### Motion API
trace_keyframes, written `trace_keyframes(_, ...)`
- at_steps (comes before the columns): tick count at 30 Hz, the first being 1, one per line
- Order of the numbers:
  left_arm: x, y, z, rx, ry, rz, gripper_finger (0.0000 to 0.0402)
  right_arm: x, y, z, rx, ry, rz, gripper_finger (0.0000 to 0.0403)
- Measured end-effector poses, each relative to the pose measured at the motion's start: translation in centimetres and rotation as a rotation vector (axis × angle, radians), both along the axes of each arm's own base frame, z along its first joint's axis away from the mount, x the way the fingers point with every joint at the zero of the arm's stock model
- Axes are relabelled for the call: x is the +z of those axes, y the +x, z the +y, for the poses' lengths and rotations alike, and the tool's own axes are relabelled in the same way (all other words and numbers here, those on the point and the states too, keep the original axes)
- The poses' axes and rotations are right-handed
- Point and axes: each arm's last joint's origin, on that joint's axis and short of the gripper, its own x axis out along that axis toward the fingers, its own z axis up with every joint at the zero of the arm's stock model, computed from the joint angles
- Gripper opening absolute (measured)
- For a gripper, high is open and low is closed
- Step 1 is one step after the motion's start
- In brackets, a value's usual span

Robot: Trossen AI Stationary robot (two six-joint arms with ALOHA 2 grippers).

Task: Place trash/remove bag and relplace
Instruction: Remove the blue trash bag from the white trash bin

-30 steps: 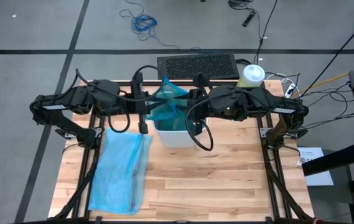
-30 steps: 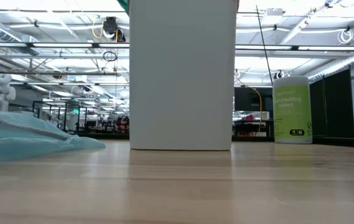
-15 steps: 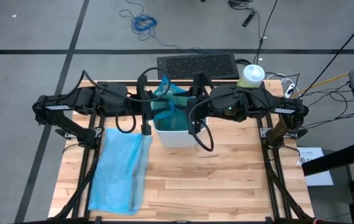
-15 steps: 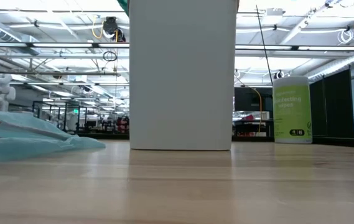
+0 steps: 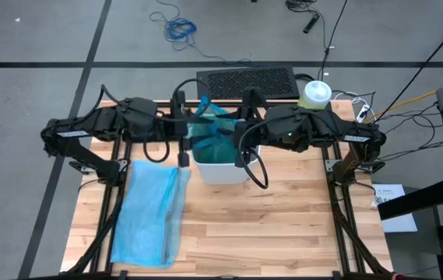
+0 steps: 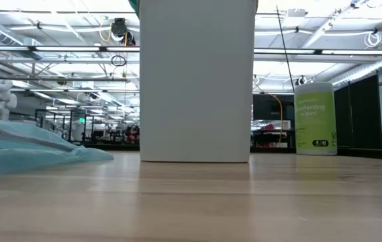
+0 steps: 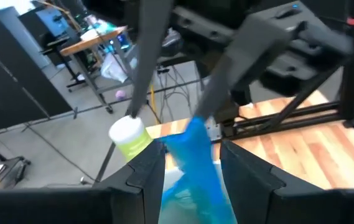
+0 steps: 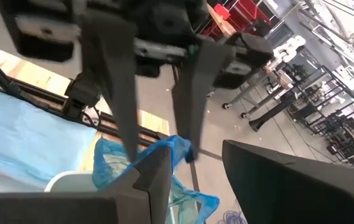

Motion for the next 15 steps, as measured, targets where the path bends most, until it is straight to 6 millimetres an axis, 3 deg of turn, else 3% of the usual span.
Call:
trace_keyframes(5, -0.3, 0.5, 0.9, 0.062, 0.006, 0.014, 0.0122, 0.1, 0.0, 0.1, 0.003, 0.002, -0.012, 0.0137)
trace_keyframes(11, -0.7, 1.3, 1.3, 0.078, 0.009, 0.025, 0.0017, 0.0, 0.0, 0.1, -0.009, 0.009, -0.003, 0.0137)
trace_keyframes(15, -1.0, 1.2, 1.1, 0.098, 0.013, 0.051, 0.0003, -0.1, -0.6, 0.0, -0.012, 0.030, 0.021, 0.0137)
